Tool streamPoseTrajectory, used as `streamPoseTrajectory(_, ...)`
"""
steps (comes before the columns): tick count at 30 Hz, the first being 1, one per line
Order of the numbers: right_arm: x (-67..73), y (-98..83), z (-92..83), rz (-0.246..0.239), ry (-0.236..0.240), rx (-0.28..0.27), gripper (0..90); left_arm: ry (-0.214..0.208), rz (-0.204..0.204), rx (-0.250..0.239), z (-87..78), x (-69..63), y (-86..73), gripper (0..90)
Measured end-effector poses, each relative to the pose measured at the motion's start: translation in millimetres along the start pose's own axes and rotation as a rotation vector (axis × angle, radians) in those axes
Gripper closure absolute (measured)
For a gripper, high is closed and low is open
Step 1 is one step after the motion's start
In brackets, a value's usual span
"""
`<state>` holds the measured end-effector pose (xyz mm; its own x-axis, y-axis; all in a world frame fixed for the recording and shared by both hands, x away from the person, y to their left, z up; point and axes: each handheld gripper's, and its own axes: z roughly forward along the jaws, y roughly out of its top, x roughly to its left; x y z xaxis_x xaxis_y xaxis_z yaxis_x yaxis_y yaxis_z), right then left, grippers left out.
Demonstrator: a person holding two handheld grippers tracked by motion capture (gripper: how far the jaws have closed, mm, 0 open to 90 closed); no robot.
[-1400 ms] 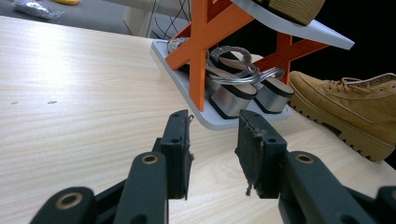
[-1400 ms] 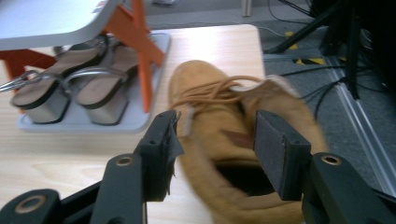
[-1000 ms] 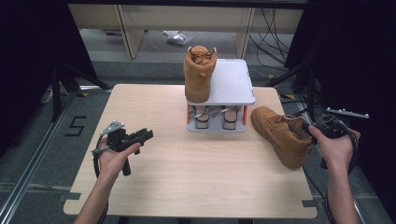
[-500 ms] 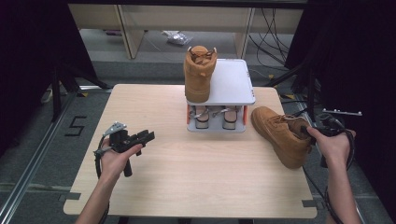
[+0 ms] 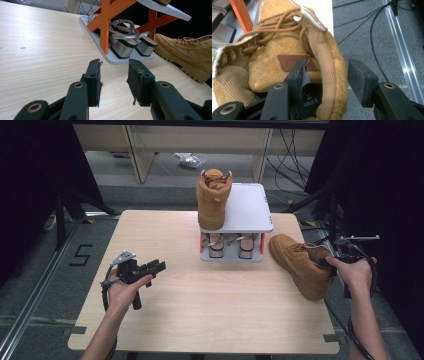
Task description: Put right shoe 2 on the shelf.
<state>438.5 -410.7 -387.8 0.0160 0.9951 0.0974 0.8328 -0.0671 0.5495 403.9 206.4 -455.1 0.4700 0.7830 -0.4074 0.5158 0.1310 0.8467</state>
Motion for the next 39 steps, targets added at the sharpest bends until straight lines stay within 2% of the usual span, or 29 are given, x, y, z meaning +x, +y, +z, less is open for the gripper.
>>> streamPoseTrajectory(1,5.6,-0.4,0.1,0.074,0.005,0.019,50.7,0.001,0.0,0.0,0.0,0.1,-0.1,62.0)
streamPoseTrajectory(3,-0.3,0.9,2.9,0.002,0.007,0.03,50.7,0.001,-0.002,0.0,0.2,0.3,-0.4,62.0)
streamPoseTrajectory(4,-0.3,1.0,4.3,-0.004,-0.001,0.029,50.7,0.001,-0.002,0.001,0.5,0.6,-0.6,61.9)
streamPoseTrajectory(5,3.5,0.9,5.1,0.045,0.004,0.055,50.9,0.001,-0.002,0.002,0.6,0.8,-0.8,61.9)
streamPoseTrajectory(6,-0.5,1.9,7.0,-0.014,0.006,0.058,51.0,0.001,-0.002,0.003,0.8,1.0,-1.0,61.9)
streamPoseTrajectory(7,5.5,2.1,6.7,0.055,0.0,0.09,51.3,0.002,-0.002,0.005,1.0,1.1,-1.2,61.9)
streamPoseTrajectory(8,4.5,3.0,8.1,0.032,-0.004,0.092,51.6,0.003,-0.002,0.005,1.1,1.1,-1.4,61.8)
streamPoseTrajectory(9,4.7,4.1,9.7,0.034,-0.001,0.086,52.0,0.002,-0.002,0.006,1.3,1.1,-1.5,61.8)
streamPoseTrajectory(10,4.0,5.6,8.6,0.024,-0.011,0.109,52.7,0.001,-0.001,0.007,1.4,1.1,-1.6,61.8)
streamPoseTrajectory(11,5.8,6.6,8.8,0.05,-0.005,0.119,53.9,0.0,0.0,0.008,1.5,1.0,-1.6,61.8)
streamPoseTrajectory(12,3.8,7.5,10.5,0.021,-0.004,0.109,55.8,-0.001,0.001,0.009,1.6,1.0,-1.8,61.8)
streamPoseTrajectory(14,5.0,9.9,11.4,0.022,-0.013,0.151,61.9,0.002,-0.001,0.014,1.8,0.8,-2.1,61.7)
streamPoseTrajectory(16,5.2,10.2,13.6,0.006,-0.013,0.16,67.4,-0.003,-0.006,0.012,2.2,1.4,-2.8,61.7)
streamPoseTrajectory(17,8.1,10.9,13.2,0.036,-0.03,0.177,69.6,0.0,-0.007,0.013,2.3,1.7,-3.1,61.7)
streamPoseTrajectory(18,8.6,11.1,13.6,0.029,-0.039,0.18,75.3,0.001,-0.008,0.013,2.5,1.9,-3.4,61.8)
streamPoseTrajectory(19,7.8,12.1,13.0,0.003,-0.045,0.194,76.0,0.002,-0.008,0.013,2.6,2.0,-3.6,61.7)
streamPoseTrajectory(20,10.3,13.1,12.3,0.028,-0.043,0.222,76.4,0.003,-0.008,0.013,2.6,2.1,-3.7,61.8)
streamPoseTrajectory(21,10.6,13.3,12.6,0.032,-0.037,0.213,76.8,0.002,-0.008,0.013,2.6,2.1,-3.8,61.8)
streamPoseTrajectory(22,8.6,15.0,11.8,-0.01,-0.046,0.224,77.0,0.002,-0.008,0.013,2.4,2.0,-3.7,61.8)
streamPoseTrajectory(23,11.2,15.2,12.4,0.02,-0.045,0.241,77.3,0.001,-0.008,0.013,2.4,1.9,-3.6,61.8)
streamPoseTrajectory(24,9.2,16.3,12.7,-0.008,-0.043,0.246,77.4,0.0,-0.008,0.014,2.2,1.9,-3.5,61.7)
streamPoseTrajectory(25,11.3,16.6,13.1,0.038,-0.04,0.246,77.6,0.001,-0.008,0.014,2.2,1.9,-3.5,61.7)
streamPoseTrajectory(26,11.8,18.0,12.0,0.057,-0.044,0.27,77.8,0.001,-0.007,0.015,2.2,2.0,-3.5,61.7)
streamPoseTrajectory(27,9.3,18.0,12.7,0.05,-0.031,0.273,78.0,0.001,-0.008,0.014,2.2,2.2,-3.7,61.6)
streamPoseTrajectory(28,9.6,18.7,11.9,0.077,-0.033,0.286,78.1,0.004,-0.008,0.017,2.2,2.3,-3.7,61.6)
streamPoseTrajectory(30,5.2,18.2,12.2,0.084,-0.006,0.29,78.5,0.0,-0.01,0.016,2.8,3.0,-4.3,61.5)
streamPoseTrajectory(31,5.6,17.6,11.6,0.133,0.01,0.298,78.6,0.001,-0.01,0.018,3.0,3.1,-4.5,61.5)
streamPoseTrajectory(35,1.5,15.9,11.7,0.153,0.046,0.287,79.2,-0.003,-0.01,0.018,3.1,2.8,-4.6,61.3)
streamPoseTrajectory(39,1.2,15.2,10.5,0.204,0.073,0.282,79.8,-0.001,-0.015,0.014,1.4,3.7,-4.0,61.2)
